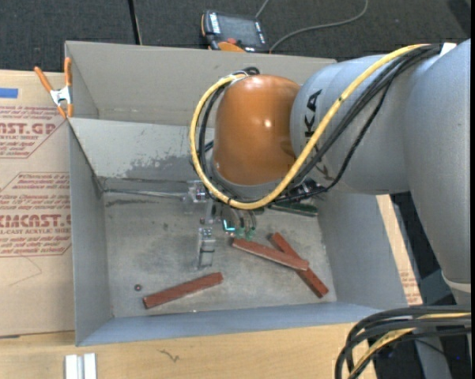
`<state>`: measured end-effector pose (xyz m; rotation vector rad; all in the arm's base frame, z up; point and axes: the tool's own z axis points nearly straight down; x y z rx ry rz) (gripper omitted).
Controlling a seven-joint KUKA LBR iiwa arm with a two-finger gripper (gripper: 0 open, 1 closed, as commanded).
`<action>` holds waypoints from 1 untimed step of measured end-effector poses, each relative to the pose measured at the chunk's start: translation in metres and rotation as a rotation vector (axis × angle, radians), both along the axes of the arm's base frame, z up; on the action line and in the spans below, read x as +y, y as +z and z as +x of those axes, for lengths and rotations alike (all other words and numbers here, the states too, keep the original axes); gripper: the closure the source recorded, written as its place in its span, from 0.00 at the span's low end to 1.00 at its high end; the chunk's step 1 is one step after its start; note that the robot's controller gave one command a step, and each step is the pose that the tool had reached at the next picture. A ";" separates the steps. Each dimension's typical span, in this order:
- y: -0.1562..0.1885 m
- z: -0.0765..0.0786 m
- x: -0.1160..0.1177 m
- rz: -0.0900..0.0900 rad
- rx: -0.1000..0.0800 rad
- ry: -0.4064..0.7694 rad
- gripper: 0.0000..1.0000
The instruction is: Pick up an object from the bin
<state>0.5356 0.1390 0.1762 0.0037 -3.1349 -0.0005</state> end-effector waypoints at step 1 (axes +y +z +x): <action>-0.096 -0.017 0.022 -0.002 0.000 -0.218 0.00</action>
Offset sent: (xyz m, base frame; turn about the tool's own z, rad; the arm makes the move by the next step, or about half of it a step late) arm -0.0151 0.0212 -0.0926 0.2191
